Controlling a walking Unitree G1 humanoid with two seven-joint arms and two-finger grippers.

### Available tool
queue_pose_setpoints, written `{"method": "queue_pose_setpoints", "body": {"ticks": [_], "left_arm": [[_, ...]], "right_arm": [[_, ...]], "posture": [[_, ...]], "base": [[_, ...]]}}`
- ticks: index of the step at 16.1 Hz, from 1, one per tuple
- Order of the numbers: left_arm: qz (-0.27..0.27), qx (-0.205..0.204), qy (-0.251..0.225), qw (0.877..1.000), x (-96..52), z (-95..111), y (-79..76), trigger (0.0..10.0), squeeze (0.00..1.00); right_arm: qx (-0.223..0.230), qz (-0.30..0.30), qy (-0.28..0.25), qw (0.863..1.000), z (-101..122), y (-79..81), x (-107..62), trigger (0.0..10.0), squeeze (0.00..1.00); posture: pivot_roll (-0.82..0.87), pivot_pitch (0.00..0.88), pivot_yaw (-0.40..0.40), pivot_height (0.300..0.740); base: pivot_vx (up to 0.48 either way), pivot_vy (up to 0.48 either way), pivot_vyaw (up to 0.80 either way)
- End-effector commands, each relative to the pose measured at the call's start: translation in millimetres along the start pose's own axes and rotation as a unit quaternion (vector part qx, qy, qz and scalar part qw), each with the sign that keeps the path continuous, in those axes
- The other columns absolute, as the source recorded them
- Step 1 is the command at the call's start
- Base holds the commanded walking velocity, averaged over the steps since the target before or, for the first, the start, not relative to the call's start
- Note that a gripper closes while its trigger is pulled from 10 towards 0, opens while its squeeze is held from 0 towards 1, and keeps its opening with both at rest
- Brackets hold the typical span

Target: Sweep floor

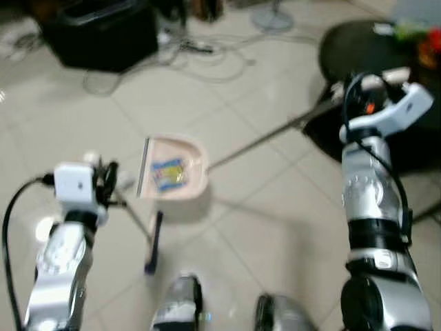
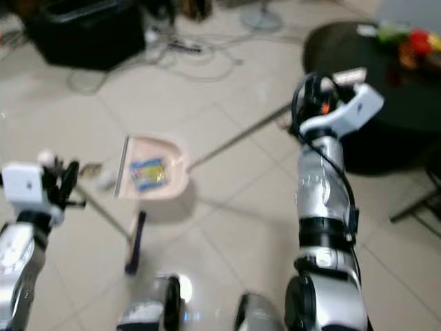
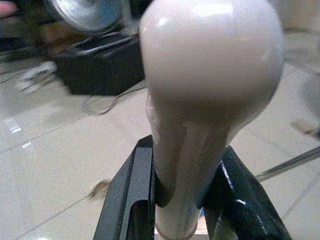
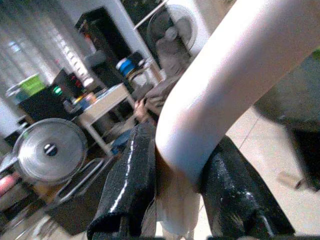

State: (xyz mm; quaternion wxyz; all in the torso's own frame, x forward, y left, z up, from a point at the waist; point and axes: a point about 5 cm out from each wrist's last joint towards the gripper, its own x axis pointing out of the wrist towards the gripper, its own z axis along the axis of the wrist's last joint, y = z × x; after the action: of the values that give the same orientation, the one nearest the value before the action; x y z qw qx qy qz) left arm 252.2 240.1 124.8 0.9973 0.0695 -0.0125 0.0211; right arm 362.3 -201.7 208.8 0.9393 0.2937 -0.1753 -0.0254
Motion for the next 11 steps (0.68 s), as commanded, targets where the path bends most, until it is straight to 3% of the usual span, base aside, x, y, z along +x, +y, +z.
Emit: {"method": "queue_pose_setpoints", "body": {"ticks": [1,6,10,11], "left_arm": [[0.017,0.015,-0.007,1.000,-3.1,3,4.5,10.0,0.00],[0.057,0.038,-0.006,0.998,-7.7,5,18.0,10.0,0.00],[0.069,0.039,-0.006,0.997,-10.2,4,17.6,10.0,0.00],[0.073,0.039,-0.006,0.997,-11.2,2,18.2,10.0,0.00]], "right_arm": [[0.011,-0.001,-0.040,0.999,22,-0.7,3.4,10.0,0.00],[0.042,0.006,-0.036,0.998,26,7.8,12.3,10.0,0.00],[0.033,0.008,-0.031,0.999,26,14.2,20.1,10.0,0.00],[0.012,0.015,-0.032,0.999,28,20.0,24.6,10.0,0.00]], "posture": [[0.08,0.183,-0.022,0.740],[0.11,0.176,-0.034,0.740],[0.13,0.171,-0.048,0.740],[0.13,0.168,-0.053,0.740]], "base": [[0.000,0.000,0.79],[0.000,0.000,0.79],[0.000,0.000,0.79],[0.000,0.000,0.77]]}}
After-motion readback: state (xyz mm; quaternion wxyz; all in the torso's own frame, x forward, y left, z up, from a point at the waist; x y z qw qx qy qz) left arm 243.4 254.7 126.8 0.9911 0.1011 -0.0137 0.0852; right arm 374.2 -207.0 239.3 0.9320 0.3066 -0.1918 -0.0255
